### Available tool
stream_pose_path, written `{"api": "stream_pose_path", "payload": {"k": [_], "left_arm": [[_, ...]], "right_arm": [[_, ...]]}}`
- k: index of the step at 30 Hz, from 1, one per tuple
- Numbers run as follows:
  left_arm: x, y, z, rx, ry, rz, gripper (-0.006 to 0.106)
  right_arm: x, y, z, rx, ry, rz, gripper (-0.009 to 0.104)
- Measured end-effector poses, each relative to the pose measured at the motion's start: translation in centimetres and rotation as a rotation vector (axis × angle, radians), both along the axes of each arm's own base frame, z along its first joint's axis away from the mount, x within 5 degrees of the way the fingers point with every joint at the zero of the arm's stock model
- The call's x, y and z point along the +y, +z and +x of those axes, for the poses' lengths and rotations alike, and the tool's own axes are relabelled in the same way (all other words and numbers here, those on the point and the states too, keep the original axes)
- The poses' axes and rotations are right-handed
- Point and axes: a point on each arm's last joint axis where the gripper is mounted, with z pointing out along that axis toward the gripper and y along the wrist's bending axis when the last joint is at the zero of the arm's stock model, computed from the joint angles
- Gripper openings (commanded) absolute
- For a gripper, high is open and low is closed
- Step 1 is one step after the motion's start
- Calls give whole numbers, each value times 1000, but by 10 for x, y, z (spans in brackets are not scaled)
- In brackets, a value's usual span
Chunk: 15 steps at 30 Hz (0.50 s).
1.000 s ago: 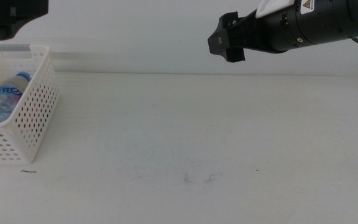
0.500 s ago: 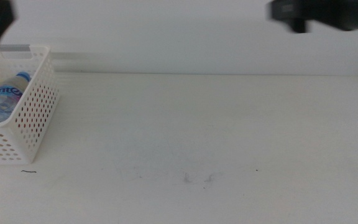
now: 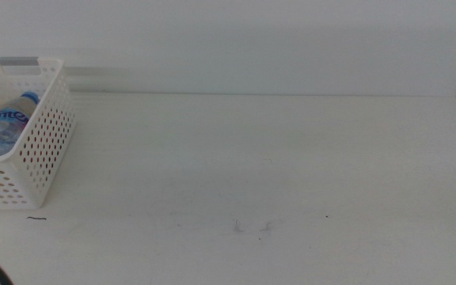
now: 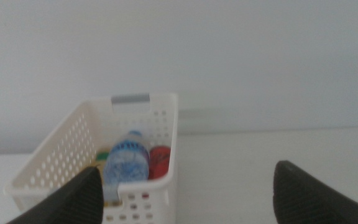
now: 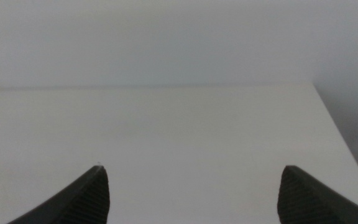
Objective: Use arms to grab the bottles and put them into the dustbin to the left of the table.
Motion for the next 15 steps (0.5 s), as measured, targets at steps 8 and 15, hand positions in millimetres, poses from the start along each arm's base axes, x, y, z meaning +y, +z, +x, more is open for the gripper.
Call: {"api": "stream_pose_path", "payload": {"k": [8, 15], "left_arm": [[0, -49, -11, 25, 7, -1, 94], [-1, -64, -19, 2, -1, 0, 94]], "right_arm": [[-5, -79, -35, -46, -5, 2, 83], [-5, -97, -34, -9, -6, -1, 83]]}}
